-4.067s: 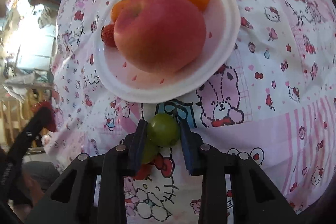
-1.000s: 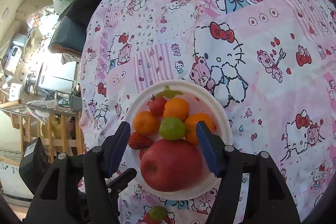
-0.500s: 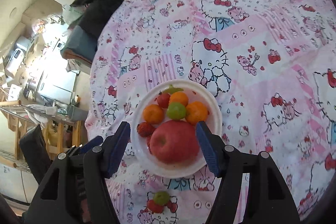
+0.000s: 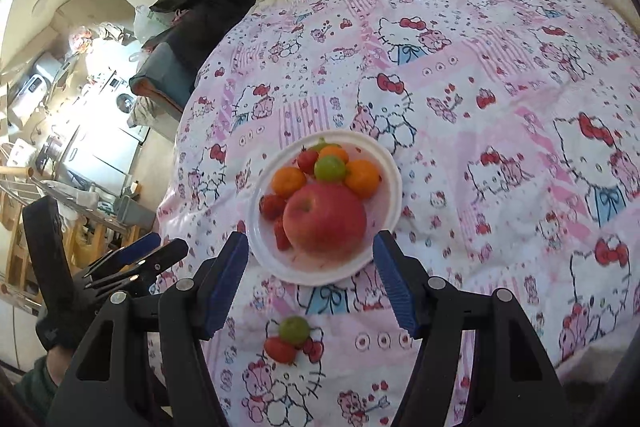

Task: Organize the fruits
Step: 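Grasp the red plum tomato with the left gripper while the right moves to the last lime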

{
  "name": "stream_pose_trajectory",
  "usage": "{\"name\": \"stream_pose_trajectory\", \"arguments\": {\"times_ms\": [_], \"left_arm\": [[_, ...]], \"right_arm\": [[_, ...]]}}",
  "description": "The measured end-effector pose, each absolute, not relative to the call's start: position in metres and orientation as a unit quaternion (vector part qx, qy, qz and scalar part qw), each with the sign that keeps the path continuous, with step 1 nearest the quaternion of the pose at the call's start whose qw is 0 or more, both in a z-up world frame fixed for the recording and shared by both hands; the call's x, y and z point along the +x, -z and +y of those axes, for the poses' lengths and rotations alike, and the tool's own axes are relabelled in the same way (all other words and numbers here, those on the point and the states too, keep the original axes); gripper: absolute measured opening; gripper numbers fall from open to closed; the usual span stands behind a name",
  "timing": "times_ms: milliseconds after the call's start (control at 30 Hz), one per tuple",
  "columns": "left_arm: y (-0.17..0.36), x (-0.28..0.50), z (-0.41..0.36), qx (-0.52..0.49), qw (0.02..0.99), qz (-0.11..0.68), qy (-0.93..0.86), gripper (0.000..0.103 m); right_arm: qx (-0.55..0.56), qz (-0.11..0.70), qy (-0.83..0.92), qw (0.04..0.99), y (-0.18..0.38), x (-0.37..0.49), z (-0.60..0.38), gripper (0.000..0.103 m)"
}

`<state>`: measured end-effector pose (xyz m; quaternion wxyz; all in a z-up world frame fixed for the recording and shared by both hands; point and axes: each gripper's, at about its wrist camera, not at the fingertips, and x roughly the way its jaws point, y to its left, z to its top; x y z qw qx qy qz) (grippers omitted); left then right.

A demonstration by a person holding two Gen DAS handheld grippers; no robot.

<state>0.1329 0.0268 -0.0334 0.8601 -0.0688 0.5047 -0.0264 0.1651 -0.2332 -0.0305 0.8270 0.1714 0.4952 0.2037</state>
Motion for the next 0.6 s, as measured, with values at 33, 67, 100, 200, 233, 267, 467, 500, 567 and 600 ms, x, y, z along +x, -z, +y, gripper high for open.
{"name": "stream_pose_trajectory", "arguments": {"times_ms": [33, 67, 100, 200, 233, 267, 467, 500, 567, 600], "left_arm": [[0.035, 0.13, 0.027, -0.076, 0.857, 0.508, 0.028, 0.068], [0.037, 0.128, 0.026, -0.079, 0.854, 0.513, 0.029, 0.068], [0.04, 0.126, 0.025, -0.078, 0.851, 0.518, 0.032, 0.068], [0.05, 0.121, 0.016, -0.071, 0.838, 0.539, 0.046, 0.068], [0.054, 0.119, 0.01, -0.069, 0.831, 0.548, 0.057, 0.068], [0.057, 0.118, 0.006, -0.069, 0.826, 0.555, 0.067, 0.068], [0.089, 0.11, -0.043, -0.002, 0.775, 0.617, 0.137, 0.067], [0.094, 0.107, -0.052, 0.014, 0.765, 0.627, 0.147, 0.065], [0.105, 0.101, -0.071, 0.054, 0.748, 0.64, 0.166, 0.06], [0.109, 0.098, -0.078, 0.071, 0.742, 0.644, 0.173, 0.058]], "right_arm": [[0.171, 0.495, -0.201, 0.828, 0.032, 0.161, -0.234, 0.068], [0.169, 0.495, -0.197, 0.829, 0.034, 0.157, -0.234, 0.068], [0.167, 0.497, -0.196, 0.829, 0.035, 0.153, -0.235, 0.068], [0.168, 0.505, -0.196, 0.824, 0.043, 0.142, -0.236, 0.068], [0.172, 0.508, -0.198, 0.82, 0.046, 0.14, -0.238, 0.068], [0.179, 0.513, -0.196, 0.816, 0.05, 0.138, -0.241, 0.068], [0.194, 0.543, -0.169, 0.799, 0.069, 0.139, -0.257, 0.068], [0.197, 0.545, -0.164, 0.799, 0.071, 0.14, -0.26, 0.068], [0.2, 0.547, -0.154, 0.798, 0.073, 0.142, -0.265, 0.068], [0.202, 0.549, -0.152, 0.797, 0.074, 0.142, -0.267, 0.068]]}}
